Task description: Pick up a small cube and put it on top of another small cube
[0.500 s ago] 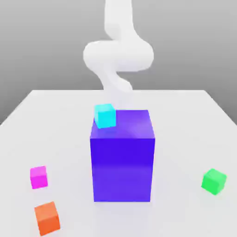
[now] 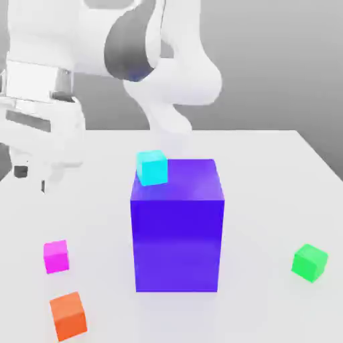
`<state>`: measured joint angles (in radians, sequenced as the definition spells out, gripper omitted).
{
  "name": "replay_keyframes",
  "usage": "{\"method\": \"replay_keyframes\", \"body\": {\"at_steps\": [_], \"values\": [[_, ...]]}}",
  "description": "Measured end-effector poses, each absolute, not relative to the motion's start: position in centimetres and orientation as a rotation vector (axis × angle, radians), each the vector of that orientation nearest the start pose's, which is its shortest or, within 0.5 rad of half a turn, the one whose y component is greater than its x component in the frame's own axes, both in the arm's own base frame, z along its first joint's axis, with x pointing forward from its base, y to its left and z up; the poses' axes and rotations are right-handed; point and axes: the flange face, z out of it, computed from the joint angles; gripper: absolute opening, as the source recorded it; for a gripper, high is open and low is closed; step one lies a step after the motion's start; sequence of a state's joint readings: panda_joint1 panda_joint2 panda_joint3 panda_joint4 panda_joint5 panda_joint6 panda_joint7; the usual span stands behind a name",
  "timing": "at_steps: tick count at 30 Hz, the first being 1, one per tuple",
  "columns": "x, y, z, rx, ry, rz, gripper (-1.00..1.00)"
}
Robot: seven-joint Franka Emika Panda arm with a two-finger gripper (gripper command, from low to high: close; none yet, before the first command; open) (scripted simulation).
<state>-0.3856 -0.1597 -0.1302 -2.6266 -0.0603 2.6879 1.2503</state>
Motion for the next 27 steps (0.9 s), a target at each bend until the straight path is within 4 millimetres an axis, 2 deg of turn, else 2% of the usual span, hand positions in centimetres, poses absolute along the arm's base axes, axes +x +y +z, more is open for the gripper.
{"method": "replay_keyframes", "body": {"at_steps": [3,6,12,13,20,26,27], "values": [[34.9,-24.5,26.2,-1.819,2.511,-0.181,0.00],[30.9,-25.5,20.6,-1.652,2.661,-0.042,0.00],[30.0,-25.3,14.0,-1.614,2.695,-0.001,0.00],[30.0,-25.3,13.1,-1.614,2.696,-0.001,-1.00],[30.0,-25.3,13.0,-1.613,2.696,-0.002,-1.00],[30.0,-25.3,18.2,-1.613,2.695,-0.001,-1.00],[30.9,-25.2,18.8,-1.653,2.670,-0.012,-1.00]]}}
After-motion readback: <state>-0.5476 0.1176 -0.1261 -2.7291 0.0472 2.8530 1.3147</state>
